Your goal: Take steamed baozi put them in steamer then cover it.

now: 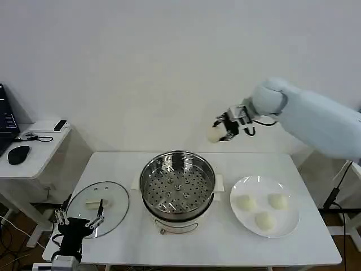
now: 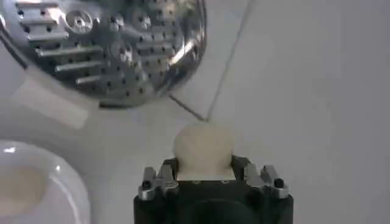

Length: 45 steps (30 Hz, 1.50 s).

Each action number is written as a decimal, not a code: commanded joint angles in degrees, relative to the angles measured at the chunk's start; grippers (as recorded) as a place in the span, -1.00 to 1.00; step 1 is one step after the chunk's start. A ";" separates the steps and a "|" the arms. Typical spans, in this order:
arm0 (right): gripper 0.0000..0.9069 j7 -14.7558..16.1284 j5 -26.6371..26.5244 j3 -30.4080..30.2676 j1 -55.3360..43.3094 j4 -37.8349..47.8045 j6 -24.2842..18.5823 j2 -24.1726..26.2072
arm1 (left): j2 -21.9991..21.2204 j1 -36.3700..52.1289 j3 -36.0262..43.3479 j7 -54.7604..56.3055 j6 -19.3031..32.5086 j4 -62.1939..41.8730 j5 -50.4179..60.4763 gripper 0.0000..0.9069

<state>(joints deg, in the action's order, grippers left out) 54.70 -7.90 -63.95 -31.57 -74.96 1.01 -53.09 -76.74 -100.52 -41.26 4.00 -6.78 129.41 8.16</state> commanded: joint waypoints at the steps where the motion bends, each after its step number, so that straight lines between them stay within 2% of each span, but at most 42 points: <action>1: 0.31 -2.13 -3.85 -10.88 -5.07 -1.76 -7.36 -10.34 | -0.33 -0.01 -0.42 0.04 0.05 0.18 -0.01 1.00; 7: 0.31 -3.04 2.87 -13.19 -3.74 -1.25 -11.91 -14.38 | -0.70 0.07 -1.05 0.11 0.10 -0.18 -0.27 1.00; 12: 0.31 -3.78 12.04 -13.42 -2.35 2.77 -16.53 -16.48 | -0.87 -0.18 -1.37 0.32 0.27 -0.37 -0.72 1.00; 22: 0.31 -6.40 19.54 -12.42 2.22 6.19 -22.89 -18.58 | -1.01 0.11 -1.23 0.30 0.24 -0.84 -0.82 1.00; 32: 0.33 -7.26 21.81 -11.88 5.37 9.82 -24.84 -20.29 | -1.11 0.43 -1.22 0.33 0.26 -1.75 -0.85 1.00; 35: 0.47 -7.38 22.32 -11.81 5.65 10.30 -25.08 -20.44 | -1.18 0.45 -1.25 0.36 0.26 -1.77 -0.87 1.00; 36: 0.76 -7.48 22.90 -11.75 5.71 10.46 -25.39 -20.47 | -1.21 0.41 -1.26 0.36 0.26 -1.76 -0.85 1.00; 38: 1.00 -7.54 23.39 -11.55 5.81 10.99 -25.86 -20.55 | -1.22 0.32 -1.25 0.38 0.27 -1.71 -0.84 1.00; 41: 1.00 -8.17 23.64 -11.42 5.69 11.17 -26.66 -20.46 | -1.27 0.23 -1.27 0.38 0.27 -1.56 -0.84 1.00; 45: 1.00 -8.83 21.32 -10.24 3.87 9.13 -26.65 -19.61 | -1.25 0.05 -1.21 0.38 0.26 -1.23 -0.83 1.00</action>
<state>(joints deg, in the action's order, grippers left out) 46.70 13.16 -74.83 -27.20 -65.59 -24.09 -72.52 -77.99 -100.45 -42.47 4.37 -6.51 128.13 7.31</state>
